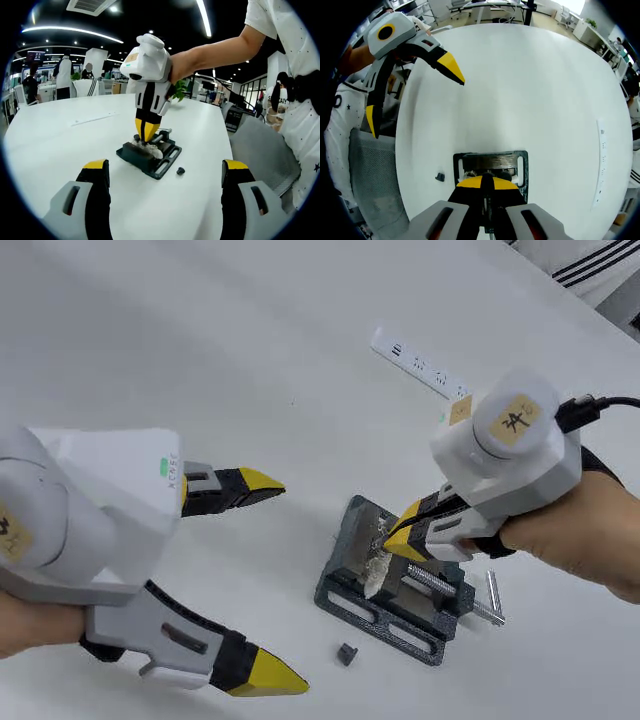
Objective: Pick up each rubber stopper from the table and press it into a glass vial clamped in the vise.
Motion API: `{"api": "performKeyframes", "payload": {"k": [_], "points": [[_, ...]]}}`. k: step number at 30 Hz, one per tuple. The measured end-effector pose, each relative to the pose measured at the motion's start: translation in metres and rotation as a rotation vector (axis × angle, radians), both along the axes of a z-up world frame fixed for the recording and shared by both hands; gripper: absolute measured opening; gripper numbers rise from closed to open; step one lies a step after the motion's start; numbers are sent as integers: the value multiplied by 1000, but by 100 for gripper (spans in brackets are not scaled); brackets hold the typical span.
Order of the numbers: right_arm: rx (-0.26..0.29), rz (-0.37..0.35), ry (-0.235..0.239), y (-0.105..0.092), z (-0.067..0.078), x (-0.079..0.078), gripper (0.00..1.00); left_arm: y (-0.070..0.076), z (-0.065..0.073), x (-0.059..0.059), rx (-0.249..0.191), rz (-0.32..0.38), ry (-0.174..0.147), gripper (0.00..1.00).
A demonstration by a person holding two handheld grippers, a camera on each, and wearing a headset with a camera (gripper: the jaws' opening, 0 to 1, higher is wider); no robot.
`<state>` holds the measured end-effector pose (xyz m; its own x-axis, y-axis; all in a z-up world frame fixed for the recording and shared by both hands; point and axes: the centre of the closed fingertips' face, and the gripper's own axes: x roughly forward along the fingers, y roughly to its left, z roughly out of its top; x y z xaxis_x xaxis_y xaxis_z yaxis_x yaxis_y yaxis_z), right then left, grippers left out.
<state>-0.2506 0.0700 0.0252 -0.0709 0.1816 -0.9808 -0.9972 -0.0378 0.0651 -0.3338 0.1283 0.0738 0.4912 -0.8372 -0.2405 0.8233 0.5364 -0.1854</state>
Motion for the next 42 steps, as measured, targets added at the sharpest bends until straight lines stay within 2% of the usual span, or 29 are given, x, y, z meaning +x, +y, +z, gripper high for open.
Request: {"api": "performKeyframes", "payload": {"k": [10,30,36,38,42], "points": [[11,0,1,1,-1,-1,0,-3,1,1,-4,-3,-2,92],[40,78,-66,1,-2,-1,0,-3,1,0,2,-6,-1,92],[69,75,-84,0,-1,-1,0,-3,3,0,2,-6,-5,92],[84,94,-100,0,-1,-2,0,-4,3,0,3,-8,-6,92],[122,59,-114,0,0,-2,0,-4,4,-1,6,-8,-5,92]]}}
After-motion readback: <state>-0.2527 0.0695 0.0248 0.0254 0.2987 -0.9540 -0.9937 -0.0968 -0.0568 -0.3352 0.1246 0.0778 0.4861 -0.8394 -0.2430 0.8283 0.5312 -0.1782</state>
